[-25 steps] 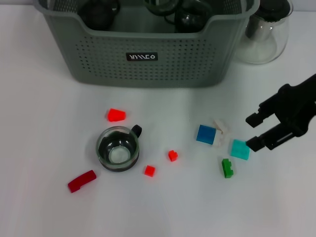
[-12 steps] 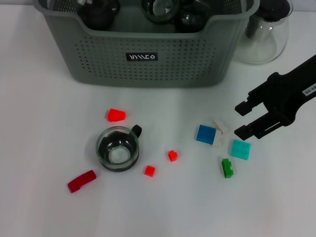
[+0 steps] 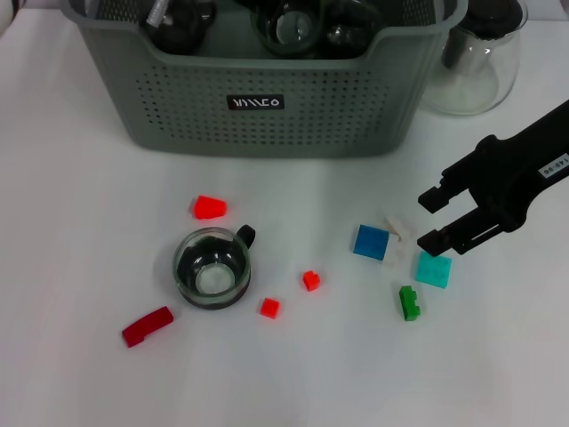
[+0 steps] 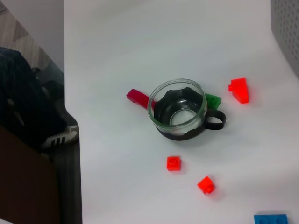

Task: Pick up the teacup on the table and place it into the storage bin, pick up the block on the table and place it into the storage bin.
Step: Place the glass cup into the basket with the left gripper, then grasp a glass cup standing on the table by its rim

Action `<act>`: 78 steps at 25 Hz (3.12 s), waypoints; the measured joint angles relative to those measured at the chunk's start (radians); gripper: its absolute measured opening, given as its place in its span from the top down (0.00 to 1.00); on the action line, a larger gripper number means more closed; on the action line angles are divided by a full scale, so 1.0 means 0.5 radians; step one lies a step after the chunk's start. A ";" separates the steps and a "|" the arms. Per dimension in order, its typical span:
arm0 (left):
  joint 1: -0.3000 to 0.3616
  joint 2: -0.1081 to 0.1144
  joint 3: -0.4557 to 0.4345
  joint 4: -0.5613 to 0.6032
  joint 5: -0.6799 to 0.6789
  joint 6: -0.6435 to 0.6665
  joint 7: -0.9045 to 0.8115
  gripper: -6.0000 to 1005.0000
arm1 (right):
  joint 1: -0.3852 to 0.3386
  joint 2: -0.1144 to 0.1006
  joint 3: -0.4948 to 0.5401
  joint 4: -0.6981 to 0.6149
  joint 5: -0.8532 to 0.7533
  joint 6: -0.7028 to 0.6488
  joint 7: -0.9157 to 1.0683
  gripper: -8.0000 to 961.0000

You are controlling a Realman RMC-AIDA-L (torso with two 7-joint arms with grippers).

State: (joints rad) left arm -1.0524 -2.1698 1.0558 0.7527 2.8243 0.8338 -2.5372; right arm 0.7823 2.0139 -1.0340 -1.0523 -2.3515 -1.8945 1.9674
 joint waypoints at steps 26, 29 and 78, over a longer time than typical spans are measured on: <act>-0.014 -0.006 0.065 -0.075 -0.013 -0.063 -0.047 0.95 | 0.027 0.012 -0.006 0.019 -0.043 -0.012 -0.037 0.29; -0.017 -0.007 0.084 -0.114 -0.013 -0.101 -0.050 0.95 | 0.027 0.014 -0.006 0.021 -0.044 -0.012 -0.035 0.29; 0.629 0.025 -0.209 1.589 -0.742 0.805 0.087 0.27 | 0.016 0.010 0.019 0.024 -0.046 -0.012 -0.029 0.29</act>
State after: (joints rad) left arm -0.7380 -2.1573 0.9513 1.5474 2.4530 1.2364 -2.4937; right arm 0.7905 2.0189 -1.0244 -1.0401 -2.3745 -1.9006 1.9530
